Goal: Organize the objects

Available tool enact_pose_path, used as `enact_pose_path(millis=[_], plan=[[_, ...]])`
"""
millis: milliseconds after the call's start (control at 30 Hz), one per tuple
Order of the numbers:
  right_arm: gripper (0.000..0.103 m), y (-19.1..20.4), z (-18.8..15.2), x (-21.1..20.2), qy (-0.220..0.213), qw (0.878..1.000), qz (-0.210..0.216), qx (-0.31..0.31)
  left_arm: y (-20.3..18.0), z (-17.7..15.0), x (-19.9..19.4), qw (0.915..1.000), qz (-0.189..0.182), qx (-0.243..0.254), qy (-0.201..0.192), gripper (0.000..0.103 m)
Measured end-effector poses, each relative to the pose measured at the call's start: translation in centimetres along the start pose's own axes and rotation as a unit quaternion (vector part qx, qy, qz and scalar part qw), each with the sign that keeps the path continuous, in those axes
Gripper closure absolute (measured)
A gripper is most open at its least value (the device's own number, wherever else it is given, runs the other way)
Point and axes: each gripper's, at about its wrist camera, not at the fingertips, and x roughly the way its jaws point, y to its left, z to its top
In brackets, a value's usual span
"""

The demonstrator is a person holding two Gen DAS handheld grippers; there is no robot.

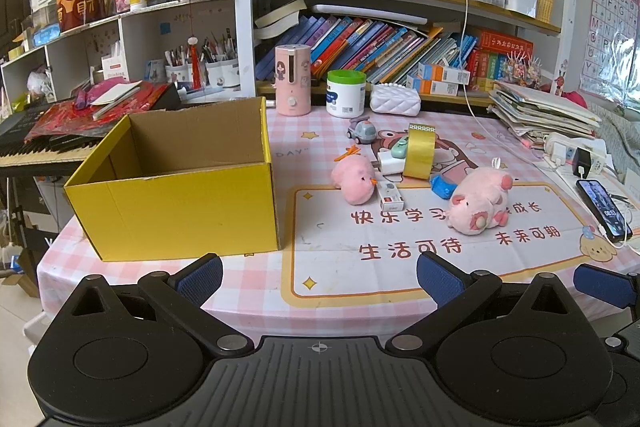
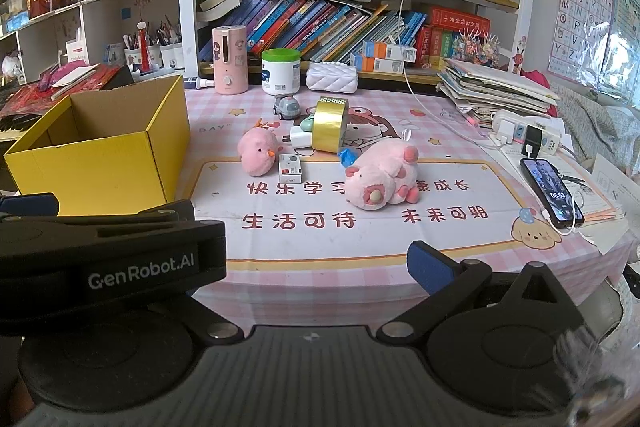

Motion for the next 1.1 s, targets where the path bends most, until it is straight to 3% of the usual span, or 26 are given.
enact_pose_path(millis=[1100], plan=[[0.0,0.01,-0.21,-0.29,-0.006,1.0,0.006,0.001,-0.2,-0.07,-0.25,0.9999,-0.004,0.001,-0.009,0.0]])
